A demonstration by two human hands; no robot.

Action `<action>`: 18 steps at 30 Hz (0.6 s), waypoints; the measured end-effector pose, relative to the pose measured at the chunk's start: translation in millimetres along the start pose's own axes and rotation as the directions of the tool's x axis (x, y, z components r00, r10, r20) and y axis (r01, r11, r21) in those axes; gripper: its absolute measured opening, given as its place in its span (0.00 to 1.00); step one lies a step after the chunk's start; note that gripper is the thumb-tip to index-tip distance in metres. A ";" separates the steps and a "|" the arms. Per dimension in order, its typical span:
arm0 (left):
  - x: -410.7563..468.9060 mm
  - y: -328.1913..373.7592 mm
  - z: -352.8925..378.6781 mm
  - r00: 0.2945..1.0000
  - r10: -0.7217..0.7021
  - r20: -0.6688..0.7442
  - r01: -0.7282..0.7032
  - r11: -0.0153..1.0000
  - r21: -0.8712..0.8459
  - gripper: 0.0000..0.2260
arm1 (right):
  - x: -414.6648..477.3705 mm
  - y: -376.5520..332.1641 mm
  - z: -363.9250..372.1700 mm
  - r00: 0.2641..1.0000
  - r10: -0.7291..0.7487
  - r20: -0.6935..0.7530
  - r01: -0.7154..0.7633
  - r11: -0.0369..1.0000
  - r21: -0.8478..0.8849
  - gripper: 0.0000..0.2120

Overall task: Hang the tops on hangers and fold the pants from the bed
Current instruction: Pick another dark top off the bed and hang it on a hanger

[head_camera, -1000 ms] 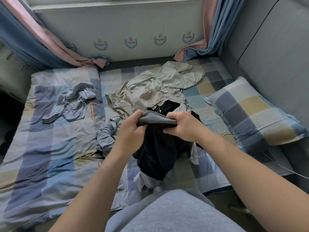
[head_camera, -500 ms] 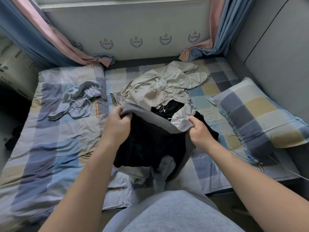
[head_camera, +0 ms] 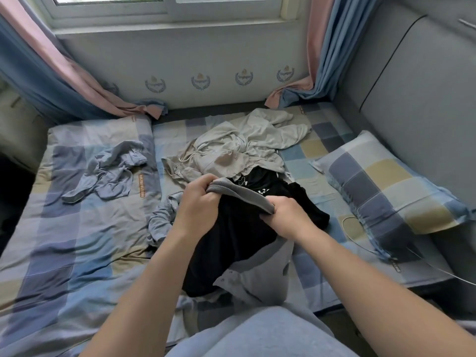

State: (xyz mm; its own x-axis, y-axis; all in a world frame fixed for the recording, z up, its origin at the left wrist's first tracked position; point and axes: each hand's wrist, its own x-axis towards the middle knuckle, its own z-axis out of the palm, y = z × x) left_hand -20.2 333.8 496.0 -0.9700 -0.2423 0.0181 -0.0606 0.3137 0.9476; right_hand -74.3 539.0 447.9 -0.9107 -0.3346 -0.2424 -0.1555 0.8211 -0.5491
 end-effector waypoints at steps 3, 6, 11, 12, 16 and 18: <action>6.1 -2.4 -13.9 0.992 -0.029 -0.119 0.017 0.994 -0.105 0.13 | -3.2 38.1 24.8 0.978 0.210 0.010 -0.210 0.977 0.029 0.05; 7.2 -11.4 -28.9 0.973 -0.068 -0.223 0.046 0.993 -0.106 0.15 | -6.6 59.7 24.5 0.951 0.308 -0.013 -0.301 0.939 0.168 0.09; 1.1 -28.8 -20.3 0.969 -0.219 -0.114 0.227 0.972 0.062 0.05 | -1.4 20.0 -15.2 0.992 0.000 -0.123 0.047 0.921 0.386 0.21; -2.5 -27.4 -15.4 0.975 -0.222 -0.023 0.223 0.966 0.133 0.12 | -2.7 6.9 -23.1 0.986 -0.095 -0.135 0.144 0.897 0.418 0.21; -14.4 -9.8 16.1 0.948 -0.012 0.317 -0.026 0.993 0.116 0.43 | -9.0 -43.4 -51.6 0.916 -0.385 -0.113 0.390 0.786 0.479 0.25; -17.3 -9.0 32.8 0.923 0.019 0.384 -0.025 1.000 0.012 0.28 | -9.6 -59.6 -62.1 0.889 -0.447 -0.101 0.442 0.776 0.449 0.25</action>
State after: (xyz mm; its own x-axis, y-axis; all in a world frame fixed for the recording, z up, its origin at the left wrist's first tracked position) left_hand -10.6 365.3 476.6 -0.9870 0.1347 -0.0880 -0.0388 0.3311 0.9428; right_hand -80.0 522.0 532.6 -0.7782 -0.6182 0.1108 -0.3512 0.2820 -0.8928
